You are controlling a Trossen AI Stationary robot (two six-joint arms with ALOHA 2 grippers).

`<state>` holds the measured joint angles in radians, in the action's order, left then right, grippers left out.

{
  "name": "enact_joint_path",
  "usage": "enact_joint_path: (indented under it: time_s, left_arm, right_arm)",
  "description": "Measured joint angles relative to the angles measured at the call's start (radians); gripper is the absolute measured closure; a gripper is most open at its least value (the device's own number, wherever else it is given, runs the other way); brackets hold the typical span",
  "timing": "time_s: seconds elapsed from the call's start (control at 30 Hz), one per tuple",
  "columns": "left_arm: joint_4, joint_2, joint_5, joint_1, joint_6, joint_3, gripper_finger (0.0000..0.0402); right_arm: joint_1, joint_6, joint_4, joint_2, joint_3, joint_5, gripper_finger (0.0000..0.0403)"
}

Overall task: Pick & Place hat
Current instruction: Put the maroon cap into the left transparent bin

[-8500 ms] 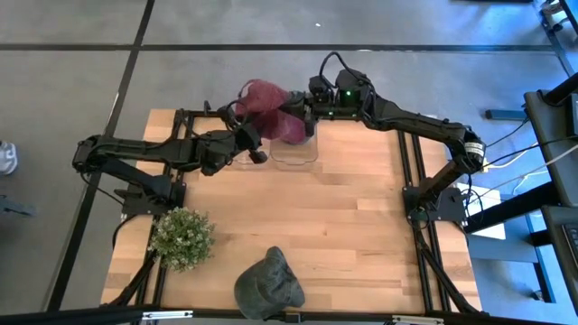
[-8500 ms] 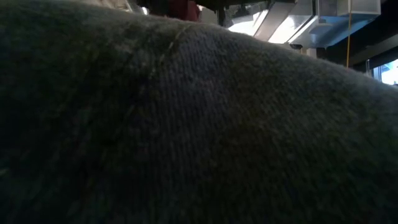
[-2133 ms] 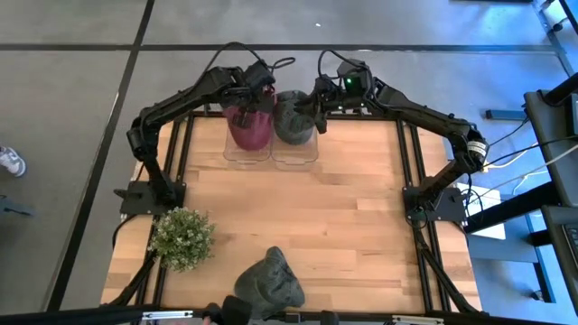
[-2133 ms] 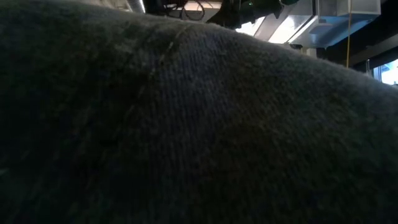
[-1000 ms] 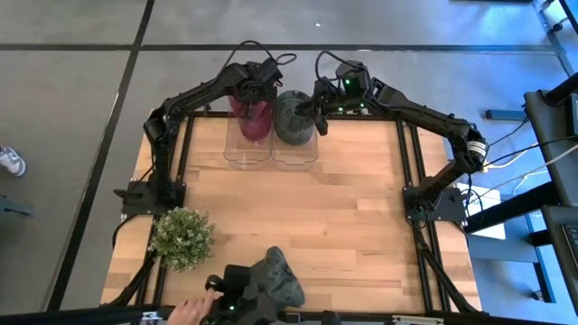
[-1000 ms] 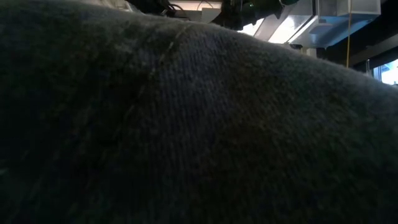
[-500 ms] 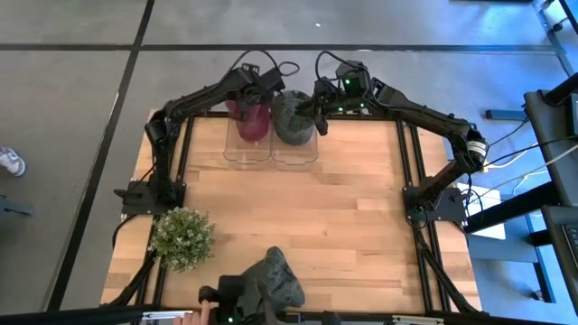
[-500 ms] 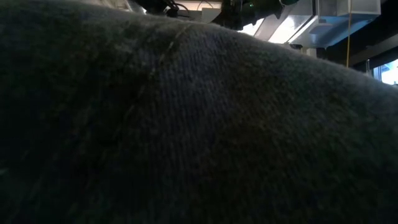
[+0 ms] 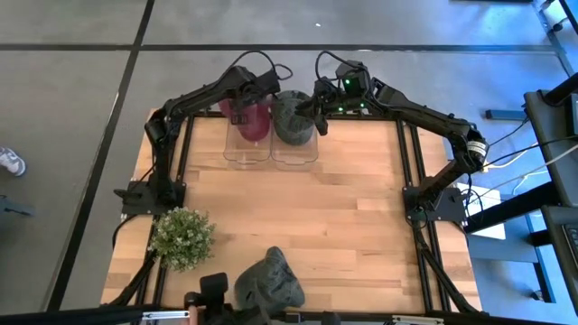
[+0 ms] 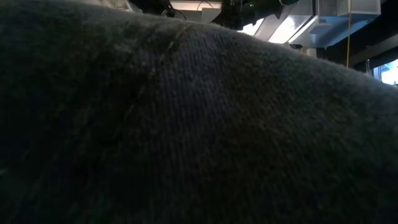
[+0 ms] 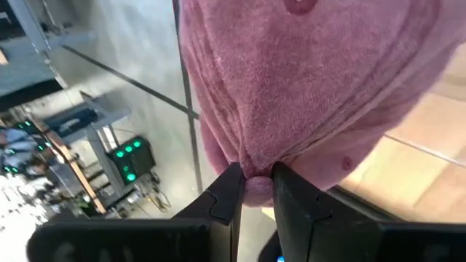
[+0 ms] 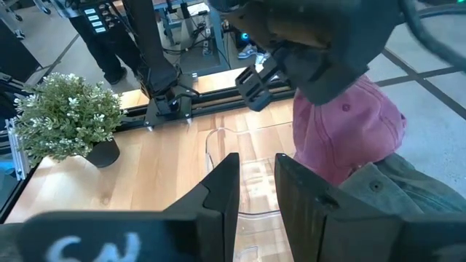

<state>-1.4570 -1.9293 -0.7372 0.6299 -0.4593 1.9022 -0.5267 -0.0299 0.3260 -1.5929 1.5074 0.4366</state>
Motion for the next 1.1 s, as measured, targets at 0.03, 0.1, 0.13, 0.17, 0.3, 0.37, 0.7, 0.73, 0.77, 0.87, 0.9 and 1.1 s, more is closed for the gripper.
enact_joint_path:
  time_s: [0.03, 0.1, 0.13, 0.17, 0.3, 0.37, 0.7, 0.73, 0.77, 0.87, 0.9, 1.1]
  left_arm:
    - [0.009, 0.0, 0.004, 0.008, 0.003, 0.0, 0.035]
    - [0.048, 0.0, 0.006, 0.018, 0.005, 0.0, 0.0349]
    - [0.063, 0.0, 0.005, 0.02, 0.002, 0.0, 0.0348]
    - [0.074, 0.0, 0.008, 0.022, -0.007, 0.0, 0.0347]
    - [0.135, 0.0, 0.075, 0.027, -0.023, 0.0, 0.0337]
    - [0.166, 0.0, 0.098, 0.027, -0.023, 0.0, 0.0329]
    - [0.213, 0.0, 0.104, 0.027, -0.025, 0.0, 0.0315]
    - [0.213, 0.0, 0.104, 0.027, -0.019, 0.0, 0.0315]
    - [0.213, 0.0, 0.104, 0.027, -0.003, 0.0, 0.0314]
    - [0.221, 0.0, 0.09, 0.027, 0.023, 0.0, 0.0306]
    - [0.226, 0.0, 0.081, 0.027, 0.023, 0.0, 0.0302]
    - [0.235, 0.009, 0.083, 0.027, 0.018, 0.0, 0.0285]
  right_arm:
    - [0.0, 0.0, 0.0, 0.0, 0.0, 0.0, 0.0313]
    - [0.0, 0.001, 0.0, 0.0, 0.0, 0.0, 0.0313]
    - [0.0, 0.001, 0.0, 0.0, 0.0, 0.0, 0.0313]
    - [0.0, 0.001, 0.0, 0.0, 0.0, 0.0, 0.0313]
    - [0.002, 0.003, 0.0, 0.0, 0.0, 0.0, 0.0313]
    - [0.004, 0.007, 0.0, 0.0, 0.0, 0.0, 0.0313]
    - [0.013, 0.024, 0.007, 0.0, 0.0, 0.0, 0.0313]
    - [0.013, 0.024, 0.008, 0.0, 0.0, 0.0, 0.0313]
    - [0.013, 0.024, 0.008, 0.0, 0.0, 0.0, 0.0313]
    - [0.013, 0.024, 0.008, 0.0, 0.0, 0.0, 0.0313]
    - [0.013, 0.023, 0.008, 0.0, 0.0, 0.0, 0.0313]
    - [0.013, 0.022, 0.009, 0.0, 0.0, 0.0, 0.0313]
